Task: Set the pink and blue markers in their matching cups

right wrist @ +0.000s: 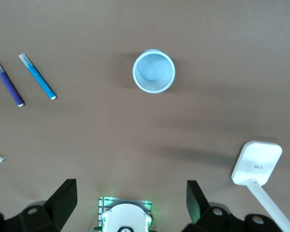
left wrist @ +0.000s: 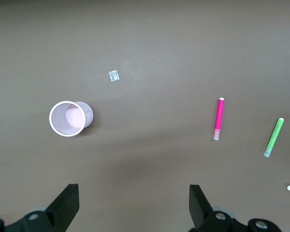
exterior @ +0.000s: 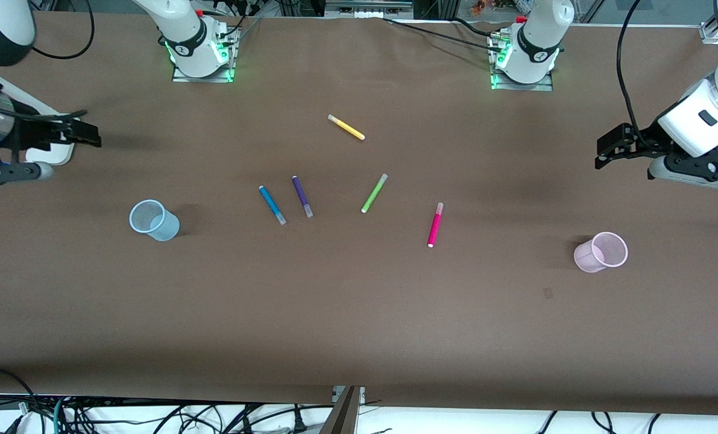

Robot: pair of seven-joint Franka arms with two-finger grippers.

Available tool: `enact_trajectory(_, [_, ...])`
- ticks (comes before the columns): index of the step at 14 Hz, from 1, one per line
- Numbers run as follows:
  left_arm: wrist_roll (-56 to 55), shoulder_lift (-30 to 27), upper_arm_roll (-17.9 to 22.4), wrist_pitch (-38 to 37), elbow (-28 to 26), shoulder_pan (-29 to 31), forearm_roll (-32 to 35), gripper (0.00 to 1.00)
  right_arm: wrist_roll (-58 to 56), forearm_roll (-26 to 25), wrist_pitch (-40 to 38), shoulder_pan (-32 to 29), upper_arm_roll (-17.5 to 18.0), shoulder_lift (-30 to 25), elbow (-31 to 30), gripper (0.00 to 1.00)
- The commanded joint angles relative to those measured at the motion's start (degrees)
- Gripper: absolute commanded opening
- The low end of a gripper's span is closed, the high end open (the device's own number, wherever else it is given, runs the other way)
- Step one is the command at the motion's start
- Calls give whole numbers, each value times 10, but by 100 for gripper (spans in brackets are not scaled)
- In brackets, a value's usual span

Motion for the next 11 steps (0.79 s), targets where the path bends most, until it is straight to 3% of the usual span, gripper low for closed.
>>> enact_trajectory(1, [-2, 17, -13, 7, 2, -10, -9, 100, 1, 6, 8, 23, -1, 22, 13, 100])
enact_trajectory(4, [-45, 51, -56, 65, -3, -10, -15, 100, 1, 13, 48, 31, -1, 52, 12, 100])
enact_trajectory(7, [-111, 107, -96, 125, -7, -28, -5, 100, 8, 26, 103, 77, -1, 99, 11, 100])
enact_trajectory(11, [-171, 164, -102, 184, -26, -76, 34, 100, 9, 28, 146, 133, -1, 154, 9, 100])
